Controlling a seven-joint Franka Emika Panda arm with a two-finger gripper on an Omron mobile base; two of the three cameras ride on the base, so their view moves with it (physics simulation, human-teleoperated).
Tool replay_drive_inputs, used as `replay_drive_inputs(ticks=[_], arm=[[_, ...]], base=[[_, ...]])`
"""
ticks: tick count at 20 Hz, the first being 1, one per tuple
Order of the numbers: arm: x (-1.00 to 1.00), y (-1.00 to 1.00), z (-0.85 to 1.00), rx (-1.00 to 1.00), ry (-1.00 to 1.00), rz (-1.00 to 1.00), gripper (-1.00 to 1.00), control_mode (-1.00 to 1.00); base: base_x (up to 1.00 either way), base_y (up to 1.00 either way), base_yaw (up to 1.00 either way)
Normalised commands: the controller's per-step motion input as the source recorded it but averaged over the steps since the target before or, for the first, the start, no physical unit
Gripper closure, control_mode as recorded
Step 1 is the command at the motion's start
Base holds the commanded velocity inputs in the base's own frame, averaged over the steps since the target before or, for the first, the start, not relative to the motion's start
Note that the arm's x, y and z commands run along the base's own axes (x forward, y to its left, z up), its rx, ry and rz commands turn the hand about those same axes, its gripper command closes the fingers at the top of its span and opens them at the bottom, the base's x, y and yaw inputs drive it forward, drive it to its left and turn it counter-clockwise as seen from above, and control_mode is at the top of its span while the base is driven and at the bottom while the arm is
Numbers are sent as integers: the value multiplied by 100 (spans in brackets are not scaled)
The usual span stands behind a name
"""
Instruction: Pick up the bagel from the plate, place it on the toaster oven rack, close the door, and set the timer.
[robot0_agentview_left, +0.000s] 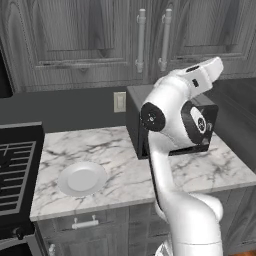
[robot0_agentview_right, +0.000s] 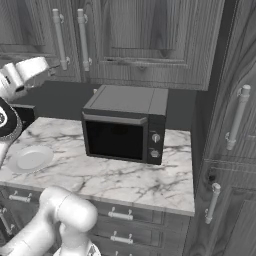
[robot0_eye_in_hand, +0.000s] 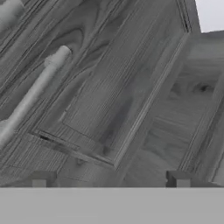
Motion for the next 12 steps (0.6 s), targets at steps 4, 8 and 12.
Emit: replay_drive_inputs(ticks=[4,8,12], arm=[[-6,-33,11,66,67,-2,-100,-100],[0,-55,-13,58,68,0,-100,-100],[-4,-66,-84,54,48,0,-100,-100]], base=[[0,0,0],[0,0,0],[0,0,0]])
